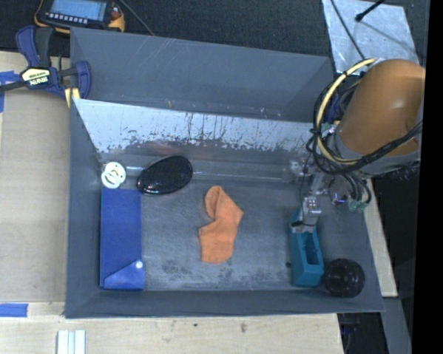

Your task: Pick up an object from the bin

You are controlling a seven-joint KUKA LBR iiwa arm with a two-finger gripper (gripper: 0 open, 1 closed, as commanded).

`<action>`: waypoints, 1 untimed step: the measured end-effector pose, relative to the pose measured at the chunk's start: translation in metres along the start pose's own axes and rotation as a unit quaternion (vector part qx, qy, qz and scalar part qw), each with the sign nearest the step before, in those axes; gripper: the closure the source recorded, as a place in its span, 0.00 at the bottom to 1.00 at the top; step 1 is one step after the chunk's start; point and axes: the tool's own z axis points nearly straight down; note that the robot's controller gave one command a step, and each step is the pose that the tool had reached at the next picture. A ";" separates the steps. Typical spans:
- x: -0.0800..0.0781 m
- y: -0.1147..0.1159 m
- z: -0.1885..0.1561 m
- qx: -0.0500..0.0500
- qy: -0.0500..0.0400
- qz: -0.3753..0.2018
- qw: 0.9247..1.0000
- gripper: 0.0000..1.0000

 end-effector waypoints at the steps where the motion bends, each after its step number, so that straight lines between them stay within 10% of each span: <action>1: -0.002 0.000 -0.005 0.000 -0.004 -0.001 1.000 0.00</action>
Offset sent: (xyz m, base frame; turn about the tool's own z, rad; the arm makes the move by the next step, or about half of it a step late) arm 0.0147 0.0875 -0.0185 -0.0958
